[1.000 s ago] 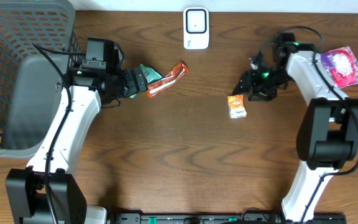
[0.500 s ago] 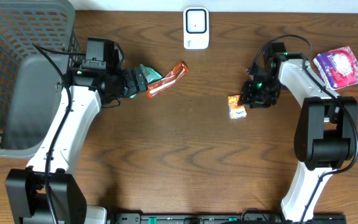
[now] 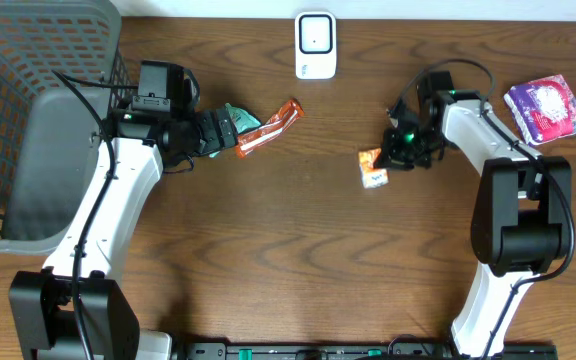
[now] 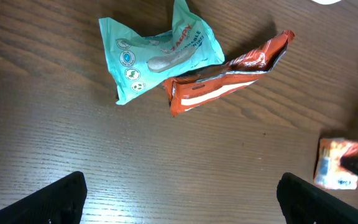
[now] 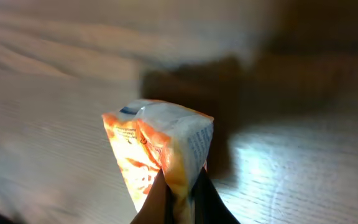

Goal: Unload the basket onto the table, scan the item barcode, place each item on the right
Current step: 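Hold the orange-white pack up to the scanner window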

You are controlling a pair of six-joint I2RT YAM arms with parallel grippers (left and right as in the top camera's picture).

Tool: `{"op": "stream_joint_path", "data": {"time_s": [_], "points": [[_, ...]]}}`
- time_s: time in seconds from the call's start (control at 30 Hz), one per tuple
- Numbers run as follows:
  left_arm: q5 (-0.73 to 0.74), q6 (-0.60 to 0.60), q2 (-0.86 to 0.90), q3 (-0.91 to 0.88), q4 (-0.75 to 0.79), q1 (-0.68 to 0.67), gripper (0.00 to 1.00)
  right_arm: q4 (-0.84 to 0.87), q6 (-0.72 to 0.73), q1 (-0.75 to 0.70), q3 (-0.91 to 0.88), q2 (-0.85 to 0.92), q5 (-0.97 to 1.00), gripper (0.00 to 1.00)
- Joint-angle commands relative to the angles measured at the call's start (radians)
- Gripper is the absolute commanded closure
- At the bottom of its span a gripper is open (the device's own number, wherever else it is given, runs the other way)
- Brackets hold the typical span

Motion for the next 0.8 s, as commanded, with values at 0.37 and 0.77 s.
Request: {"op": "stream_joint_path", "data": {"time_s": [0.37,0.77], "points": [[-0.007,0.002,-0.008,0.002,-0.002,0.003,0.02,0.457,-0.059,0.208,0.353,0.009,0.585,0.99],[-0.007,0.002,-0.008,0.002,-0.002,0.003,0.02,0.753,-0.345,0.373,0.353,0.174,0.905,0.99]]}}
